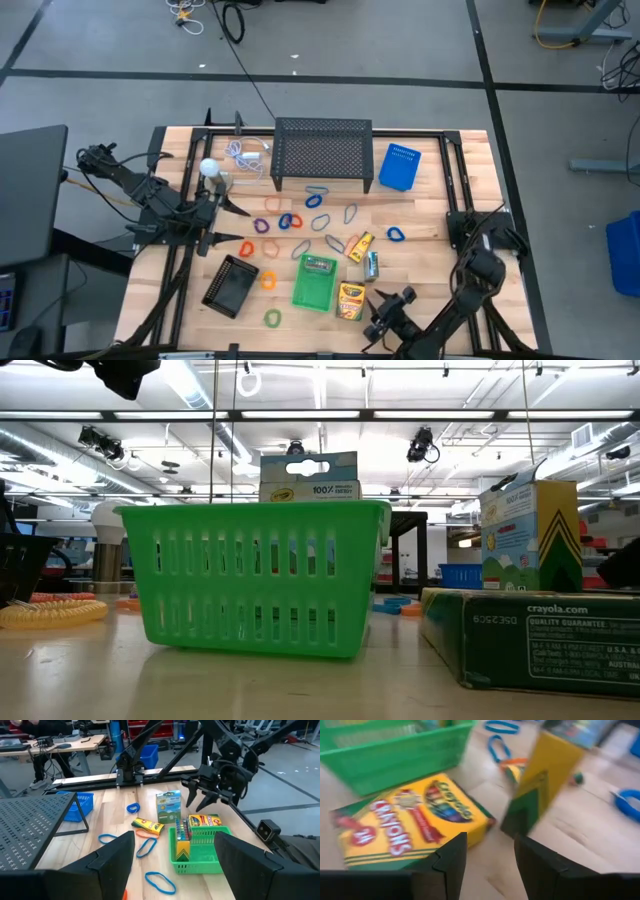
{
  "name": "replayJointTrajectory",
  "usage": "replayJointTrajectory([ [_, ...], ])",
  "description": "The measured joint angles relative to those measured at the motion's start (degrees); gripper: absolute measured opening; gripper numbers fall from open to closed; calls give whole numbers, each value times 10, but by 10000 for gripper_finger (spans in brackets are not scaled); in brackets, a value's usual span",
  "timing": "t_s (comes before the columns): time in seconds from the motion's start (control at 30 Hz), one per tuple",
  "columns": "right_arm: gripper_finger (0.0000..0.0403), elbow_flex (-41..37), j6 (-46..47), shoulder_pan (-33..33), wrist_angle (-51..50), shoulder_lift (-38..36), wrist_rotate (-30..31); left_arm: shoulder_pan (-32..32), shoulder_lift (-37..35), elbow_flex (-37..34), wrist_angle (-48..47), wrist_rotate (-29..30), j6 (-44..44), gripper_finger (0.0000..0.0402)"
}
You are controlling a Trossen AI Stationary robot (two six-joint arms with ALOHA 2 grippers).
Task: Pick & Place Office Desk Supplies
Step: Put the crayon box into the green bin
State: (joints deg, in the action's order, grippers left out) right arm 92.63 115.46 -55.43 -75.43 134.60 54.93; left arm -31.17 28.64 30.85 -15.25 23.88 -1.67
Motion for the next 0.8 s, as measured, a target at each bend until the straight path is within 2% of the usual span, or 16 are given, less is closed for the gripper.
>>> replayJointTrajectory([
  [0.13, 172, 35, 87, -2, -68, 36, -34, 0, 0, 0, -3, 0, 5, 283],
  [0.33, 172, 46, 102, -4, -71, 41, -33, 0, 0, 0, -3, 0, 7, 283],
  [0.6, 172, 46, 82, 1, -64, 27, 48, 0, 0, 0, -1, 0, 10, 283],
  [0.8, 172, 46, 64, 13, -51, 21, 62, 0, 0, 0, -1, 0, 11, 283],
])
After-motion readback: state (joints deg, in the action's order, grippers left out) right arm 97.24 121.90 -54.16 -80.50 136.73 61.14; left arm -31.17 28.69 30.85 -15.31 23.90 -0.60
